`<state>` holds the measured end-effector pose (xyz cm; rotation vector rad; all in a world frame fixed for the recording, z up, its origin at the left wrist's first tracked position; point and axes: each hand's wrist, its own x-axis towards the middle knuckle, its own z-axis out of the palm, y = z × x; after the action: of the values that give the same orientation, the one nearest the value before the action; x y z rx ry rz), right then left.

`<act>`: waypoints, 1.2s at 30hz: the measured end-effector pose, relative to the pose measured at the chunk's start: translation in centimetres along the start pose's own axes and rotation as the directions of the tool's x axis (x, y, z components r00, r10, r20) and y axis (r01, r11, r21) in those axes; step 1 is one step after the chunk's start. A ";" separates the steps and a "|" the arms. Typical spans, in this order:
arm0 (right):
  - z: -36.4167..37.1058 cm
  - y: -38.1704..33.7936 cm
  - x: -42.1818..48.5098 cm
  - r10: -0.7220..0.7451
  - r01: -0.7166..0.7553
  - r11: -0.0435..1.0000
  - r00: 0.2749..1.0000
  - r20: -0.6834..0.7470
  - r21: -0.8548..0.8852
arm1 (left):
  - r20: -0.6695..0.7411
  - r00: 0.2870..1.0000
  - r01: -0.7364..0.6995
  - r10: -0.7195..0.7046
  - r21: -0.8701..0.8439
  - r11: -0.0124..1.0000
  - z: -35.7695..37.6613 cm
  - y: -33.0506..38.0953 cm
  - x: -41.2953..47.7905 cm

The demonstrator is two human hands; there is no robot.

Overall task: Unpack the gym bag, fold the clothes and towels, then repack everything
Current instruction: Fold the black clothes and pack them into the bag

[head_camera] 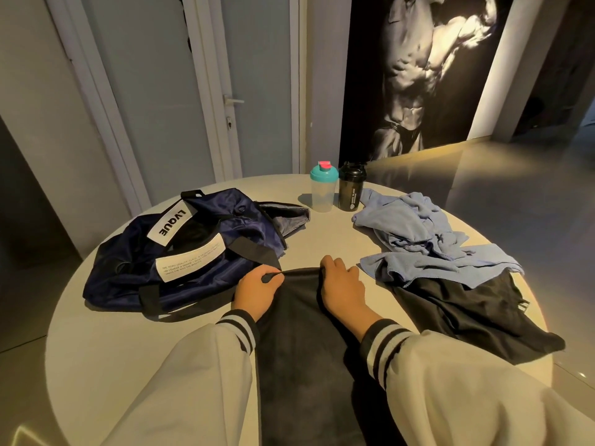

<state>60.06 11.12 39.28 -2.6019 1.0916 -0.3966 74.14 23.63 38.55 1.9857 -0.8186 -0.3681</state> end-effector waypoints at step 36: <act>-0.3 -0.9 -7.0 -0.118 0.134 0.983 0.984 0.130 -0.122 | -0.185 0.982 0.122 -0.033 0.496 0.860 0.3 -0.8 -8.5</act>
<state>55.78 16.74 38.88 -2.7788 0.9441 -0.1952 68.11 29.47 37.17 2.5060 -0.7788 -0.0173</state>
